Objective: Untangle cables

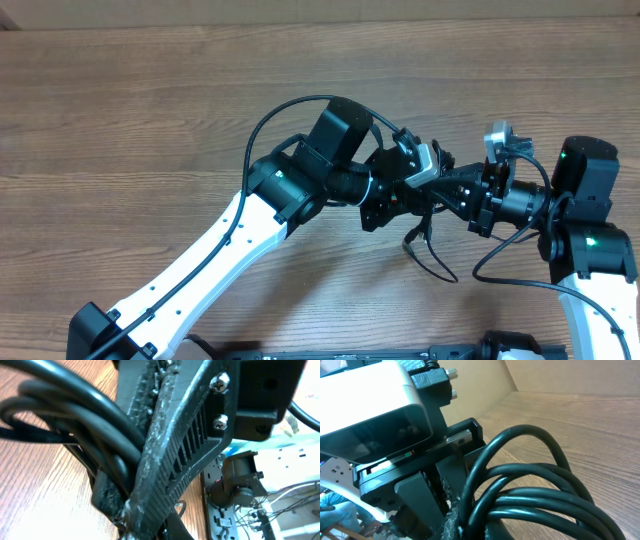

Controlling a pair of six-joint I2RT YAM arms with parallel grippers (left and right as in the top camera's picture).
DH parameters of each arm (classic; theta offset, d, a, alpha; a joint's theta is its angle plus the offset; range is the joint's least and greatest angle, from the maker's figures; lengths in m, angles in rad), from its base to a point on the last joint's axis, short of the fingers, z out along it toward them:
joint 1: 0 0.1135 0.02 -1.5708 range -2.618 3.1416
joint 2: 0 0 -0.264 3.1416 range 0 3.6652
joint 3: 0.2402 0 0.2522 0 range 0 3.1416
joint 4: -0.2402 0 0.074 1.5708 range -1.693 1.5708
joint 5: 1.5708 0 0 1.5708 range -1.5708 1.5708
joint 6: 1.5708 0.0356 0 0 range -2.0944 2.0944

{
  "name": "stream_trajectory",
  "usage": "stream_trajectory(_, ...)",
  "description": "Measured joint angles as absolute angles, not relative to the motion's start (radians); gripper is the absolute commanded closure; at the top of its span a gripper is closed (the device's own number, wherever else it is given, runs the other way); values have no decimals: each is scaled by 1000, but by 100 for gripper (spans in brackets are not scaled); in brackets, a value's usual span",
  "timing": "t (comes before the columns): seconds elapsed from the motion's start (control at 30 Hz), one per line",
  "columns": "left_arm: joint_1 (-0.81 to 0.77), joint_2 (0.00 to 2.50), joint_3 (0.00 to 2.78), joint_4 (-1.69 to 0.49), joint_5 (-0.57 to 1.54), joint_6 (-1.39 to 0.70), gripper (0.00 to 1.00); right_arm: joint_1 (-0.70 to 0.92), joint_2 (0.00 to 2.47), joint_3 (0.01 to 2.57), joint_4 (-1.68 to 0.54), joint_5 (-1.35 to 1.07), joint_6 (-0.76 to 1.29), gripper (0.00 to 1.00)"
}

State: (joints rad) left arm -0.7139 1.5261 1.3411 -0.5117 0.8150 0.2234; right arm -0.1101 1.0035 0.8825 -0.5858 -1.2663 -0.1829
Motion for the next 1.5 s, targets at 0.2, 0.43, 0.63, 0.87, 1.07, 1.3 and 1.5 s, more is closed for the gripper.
stream_trajectory(0.2, -694, 1526, 1341, -514, 811, 181, 96, -109, 1006, 883, -589, -1245, -183, 96)
stream_trajectory(0.43, -654, 1526, 1341, -537, 833, 177, 96, -108, 1013, 883, -606, -1224, -183, 96)
stream_trajectory(0.63, -607, 1526, 1341, -569, 817, 174, 96, -105, 1018, 883, -624, -1202, -184, 96)
stream_trajectory(0.87, -572, 1526, 1341, -579, 747, 163, 96, -105, 1018, 883, -639, -1200, -184, 96)
stream_trajectory(1.07, -572, 1526, 1341, -601, 698, 162, 96, -105, 1018, 883, -638, -1221, -184, 96)
stream_trajectory(1.3, -571, 1526, 1342, -663, 627, 162, 96, -105, 1018, 883, -617, -1275, -184, 96)
stream_trajectory(1.5, -572, 1526, 1346, -710, 577, 162, 96, -104, 1019, 881, -526, -1322, -142, 96)
